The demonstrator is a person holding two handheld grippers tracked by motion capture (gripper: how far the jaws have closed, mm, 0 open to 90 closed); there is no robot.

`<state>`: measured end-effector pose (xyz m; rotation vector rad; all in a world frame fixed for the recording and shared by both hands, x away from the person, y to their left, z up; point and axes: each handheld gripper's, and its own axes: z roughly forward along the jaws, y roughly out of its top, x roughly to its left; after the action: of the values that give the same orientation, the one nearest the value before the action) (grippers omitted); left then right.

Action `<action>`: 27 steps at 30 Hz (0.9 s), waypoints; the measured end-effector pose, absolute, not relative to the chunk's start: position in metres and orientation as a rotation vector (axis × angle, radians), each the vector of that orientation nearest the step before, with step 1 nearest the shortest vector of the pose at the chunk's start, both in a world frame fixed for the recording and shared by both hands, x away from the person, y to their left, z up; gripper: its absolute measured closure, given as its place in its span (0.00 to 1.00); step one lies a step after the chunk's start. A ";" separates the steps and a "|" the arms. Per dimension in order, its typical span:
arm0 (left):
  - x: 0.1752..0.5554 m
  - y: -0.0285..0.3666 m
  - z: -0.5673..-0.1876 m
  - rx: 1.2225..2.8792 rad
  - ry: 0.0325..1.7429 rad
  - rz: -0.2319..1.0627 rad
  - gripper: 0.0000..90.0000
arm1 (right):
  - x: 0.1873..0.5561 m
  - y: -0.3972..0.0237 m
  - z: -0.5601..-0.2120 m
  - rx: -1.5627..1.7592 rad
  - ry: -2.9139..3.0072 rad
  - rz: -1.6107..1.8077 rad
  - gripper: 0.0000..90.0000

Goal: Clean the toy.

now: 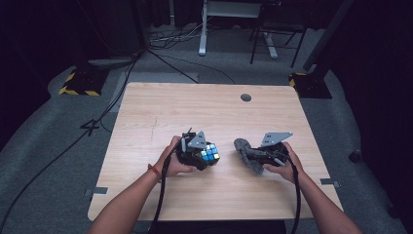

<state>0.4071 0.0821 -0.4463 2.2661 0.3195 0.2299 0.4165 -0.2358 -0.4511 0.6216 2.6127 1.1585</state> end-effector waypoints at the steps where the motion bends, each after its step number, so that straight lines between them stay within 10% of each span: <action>1: 0.406 0.084 -0.447 2.259 0.323 0.214 0.38 | 0.415 -0.238 -0.452 0.618 2.626 1.142 0.85; 27: 0.387 0.100 -0.474 2.307 0.349 0.142 0.36 | 0.375 -0.237 -0.480 0.519 2.682 1.077 0.73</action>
<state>0.3868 0.1000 -0.4740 2.3072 0.3491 0.1424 0.3748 -0.2372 -0.4797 0.5187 2.6823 1.0766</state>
